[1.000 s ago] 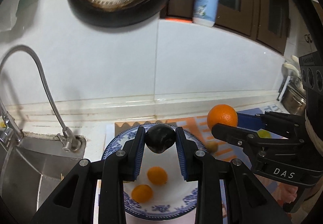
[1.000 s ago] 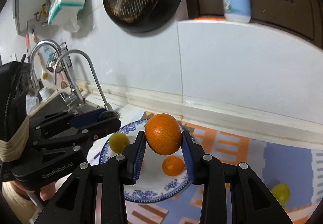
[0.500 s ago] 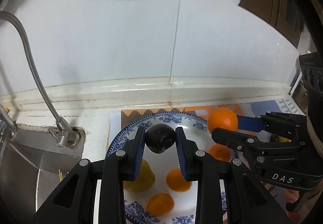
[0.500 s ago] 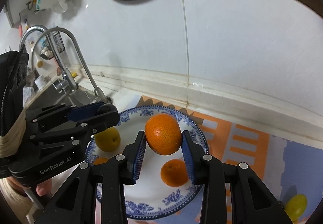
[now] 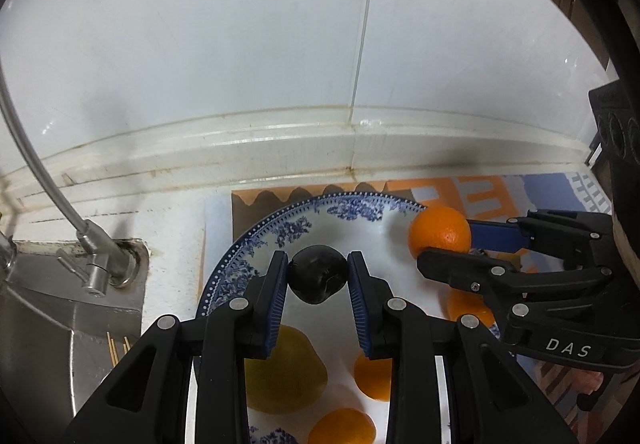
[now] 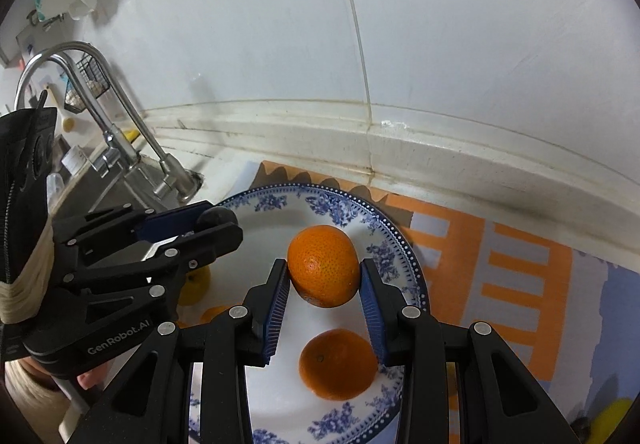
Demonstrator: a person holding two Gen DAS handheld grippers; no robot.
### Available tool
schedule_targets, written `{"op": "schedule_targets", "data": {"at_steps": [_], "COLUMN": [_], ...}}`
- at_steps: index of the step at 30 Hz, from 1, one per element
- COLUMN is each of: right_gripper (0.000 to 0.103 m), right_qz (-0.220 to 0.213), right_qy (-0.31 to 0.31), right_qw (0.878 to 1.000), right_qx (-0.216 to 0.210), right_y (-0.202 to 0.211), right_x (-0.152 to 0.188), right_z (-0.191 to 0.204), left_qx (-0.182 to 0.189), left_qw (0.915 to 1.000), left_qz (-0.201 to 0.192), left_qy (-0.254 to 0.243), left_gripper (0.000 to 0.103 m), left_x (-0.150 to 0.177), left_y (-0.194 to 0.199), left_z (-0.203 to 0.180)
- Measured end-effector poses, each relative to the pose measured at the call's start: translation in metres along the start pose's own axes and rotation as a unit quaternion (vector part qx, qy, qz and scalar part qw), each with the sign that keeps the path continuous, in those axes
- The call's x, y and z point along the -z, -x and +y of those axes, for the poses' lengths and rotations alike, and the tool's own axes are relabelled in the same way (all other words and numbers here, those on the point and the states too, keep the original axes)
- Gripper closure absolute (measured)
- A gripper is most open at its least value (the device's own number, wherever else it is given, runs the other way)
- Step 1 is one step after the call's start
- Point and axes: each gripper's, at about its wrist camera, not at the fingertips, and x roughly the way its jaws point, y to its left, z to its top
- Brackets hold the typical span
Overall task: Organize fruits
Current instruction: 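Open the left tool to drop the plum while the right tool releases the orange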
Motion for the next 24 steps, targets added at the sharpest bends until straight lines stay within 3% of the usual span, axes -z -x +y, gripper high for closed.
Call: {"op": "schedule_targets", "data": {"at_steps": [12, 17, 24], "right_gripper": [0.066, 0.063, 0.060], "right_qz": [0.018, 0.016, -0.019], "right_qy": [-0.008, -0.009, -0.002], "right_qw": [1.000, 1.000, 1.000], "right_qx": [0.002, 0.000, 0.013], "right_y": [-0.012, -0.010, 0.017], "right_x": [0.000, 0.000, 0.001], "right_z": [-0.006, -0.005, 0.002], "left_qx": [-0.008, -0.015, -0.028], "left_qw": [0.9998, 0.9998, 0.9995], "left_qz": [0.021, 0.013, -0.016], "left_qy": [0.002, 0.004, 0.001], "left_gripper": [0.072, 0.059, 0.053], "left_x": [-0.001, -0.001, 0.000], "left_y": [-0.009, -0.003, 0.026], "left_z": [0.003, 0.004, -0.004]}}
